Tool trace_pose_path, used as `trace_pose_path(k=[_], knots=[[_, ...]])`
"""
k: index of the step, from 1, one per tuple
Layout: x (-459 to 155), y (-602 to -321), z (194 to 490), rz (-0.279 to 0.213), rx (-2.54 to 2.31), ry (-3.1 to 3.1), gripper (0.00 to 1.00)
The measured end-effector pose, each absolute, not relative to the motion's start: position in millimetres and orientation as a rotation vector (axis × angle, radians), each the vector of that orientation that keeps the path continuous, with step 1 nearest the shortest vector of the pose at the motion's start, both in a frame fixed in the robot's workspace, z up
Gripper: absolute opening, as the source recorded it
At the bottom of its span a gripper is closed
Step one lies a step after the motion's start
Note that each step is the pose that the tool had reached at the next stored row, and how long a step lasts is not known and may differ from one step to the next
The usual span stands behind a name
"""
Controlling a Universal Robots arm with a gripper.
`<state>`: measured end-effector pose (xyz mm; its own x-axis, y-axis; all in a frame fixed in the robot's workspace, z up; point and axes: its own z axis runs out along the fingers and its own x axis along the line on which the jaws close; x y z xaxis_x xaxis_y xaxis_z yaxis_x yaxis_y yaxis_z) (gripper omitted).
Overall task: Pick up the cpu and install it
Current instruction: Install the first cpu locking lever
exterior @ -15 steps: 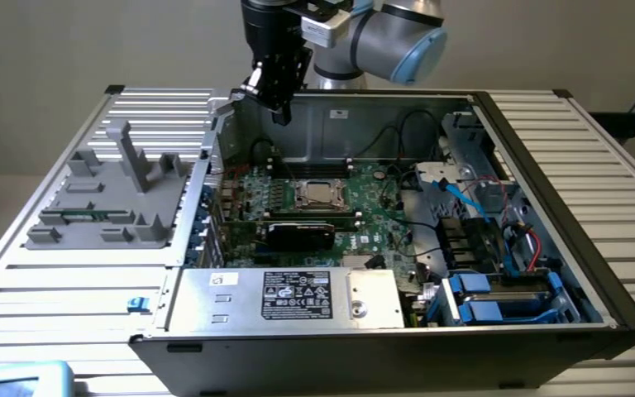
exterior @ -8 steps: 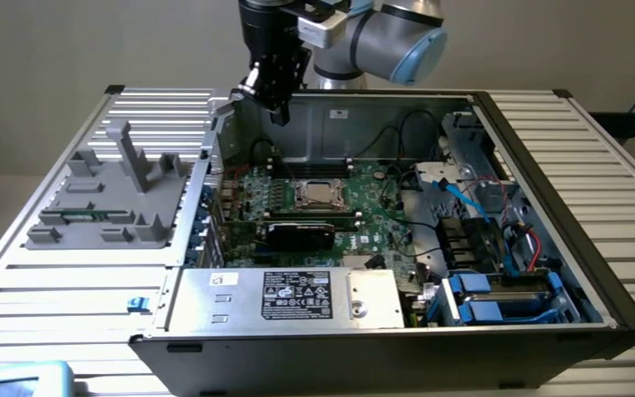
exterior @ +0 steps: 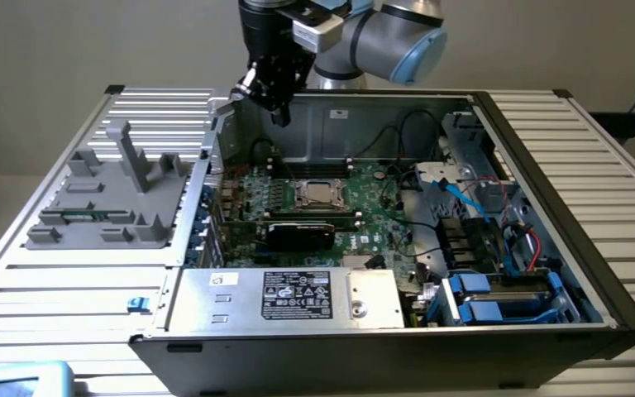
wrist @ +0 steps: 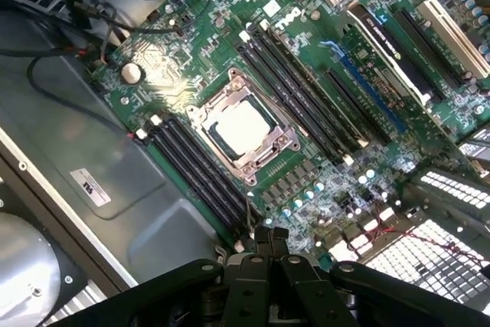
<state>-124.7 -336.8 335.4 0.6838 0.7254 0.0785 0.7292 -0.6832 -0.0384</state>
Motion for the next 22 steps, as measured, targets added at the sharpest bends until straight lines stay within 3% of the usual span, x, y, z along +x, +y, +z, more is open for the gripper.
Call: trace_pose_path(k=[22], knots=[[-124.7,-336.8,329.9,-0.105,-3.013,-0.665,0.11]])
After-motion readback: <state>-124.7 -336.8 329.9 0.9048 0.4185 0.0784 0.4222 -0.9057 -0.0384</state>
